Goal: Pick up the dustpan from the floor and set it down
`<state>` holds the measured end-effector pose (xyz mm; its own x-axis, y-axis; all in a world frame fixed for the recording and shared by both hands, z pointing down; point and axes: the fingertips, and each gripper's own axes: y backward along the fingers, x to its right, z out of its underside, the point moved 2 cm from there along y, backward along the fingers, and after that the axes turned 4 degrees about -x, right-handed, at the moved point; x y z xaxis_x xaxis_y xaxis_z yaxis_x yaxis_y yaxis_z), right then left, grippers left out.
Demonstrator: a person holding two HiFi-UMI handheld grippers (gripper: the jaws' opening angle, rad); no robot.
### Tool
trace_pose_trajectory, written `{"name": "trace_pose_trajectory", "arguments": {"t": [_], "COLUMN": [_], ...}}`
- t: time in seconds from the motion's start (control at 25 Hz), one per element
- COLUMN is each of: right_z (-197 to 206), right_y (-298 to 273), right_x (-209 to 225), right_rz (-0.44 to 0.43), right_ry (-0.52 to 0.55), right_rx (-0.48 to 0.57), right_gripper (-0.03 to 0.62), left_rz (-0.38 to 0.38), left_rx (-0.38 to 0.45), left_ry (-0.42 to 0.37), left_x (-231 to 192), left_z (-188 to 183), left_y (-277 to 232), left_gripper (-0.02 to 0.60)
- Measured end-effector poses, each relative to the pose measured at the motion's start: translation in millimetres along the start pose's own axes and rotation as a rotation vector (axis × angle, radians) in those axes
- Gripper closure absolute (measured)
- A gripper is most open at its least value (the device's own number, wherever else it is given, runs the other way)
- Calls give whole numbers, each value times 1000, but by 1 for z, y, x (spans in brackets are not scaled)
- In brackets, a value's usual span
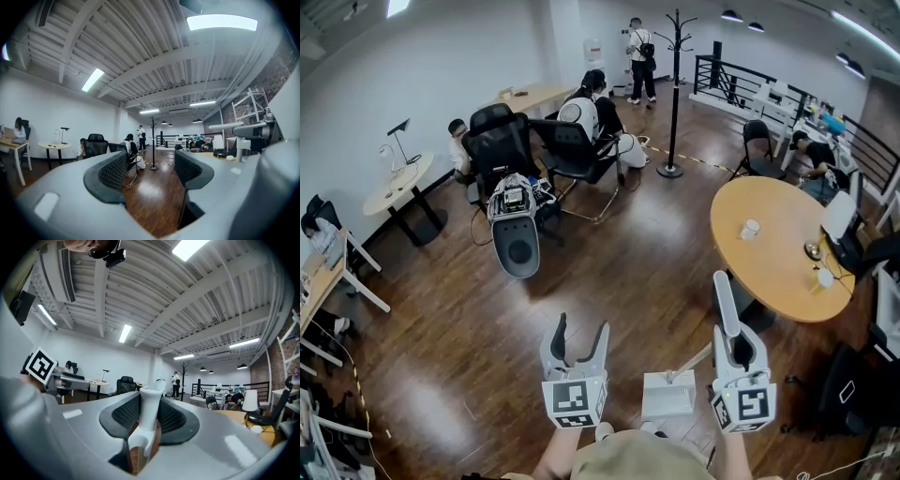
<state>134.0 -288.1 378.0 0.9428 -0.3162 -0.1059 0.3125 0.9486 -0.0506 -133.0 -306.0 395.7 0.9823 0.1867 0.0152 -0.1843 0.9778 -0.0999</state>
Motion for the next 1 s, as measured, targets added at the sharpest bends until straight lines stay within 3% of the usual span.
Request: {"name": "trace_pose_trajectory", "arguments": {"t": [0.32, 1.0], "right_z": [86, 232], "right_y": [9, -16], "right_x": [-5, -10], "right_rz": [-5, -46], "right_ry": [13, -28], "right_rx": [-198, -431], "right_gripper": [480, 480], "left_rz": [2, -10], "left_rx": [-21, -64], "left_ry": [3, -8], "left_x": [-1, -1], "left_z": [7, 20], "left_y": [0, 5], "left_gripper": [282, 284]}}
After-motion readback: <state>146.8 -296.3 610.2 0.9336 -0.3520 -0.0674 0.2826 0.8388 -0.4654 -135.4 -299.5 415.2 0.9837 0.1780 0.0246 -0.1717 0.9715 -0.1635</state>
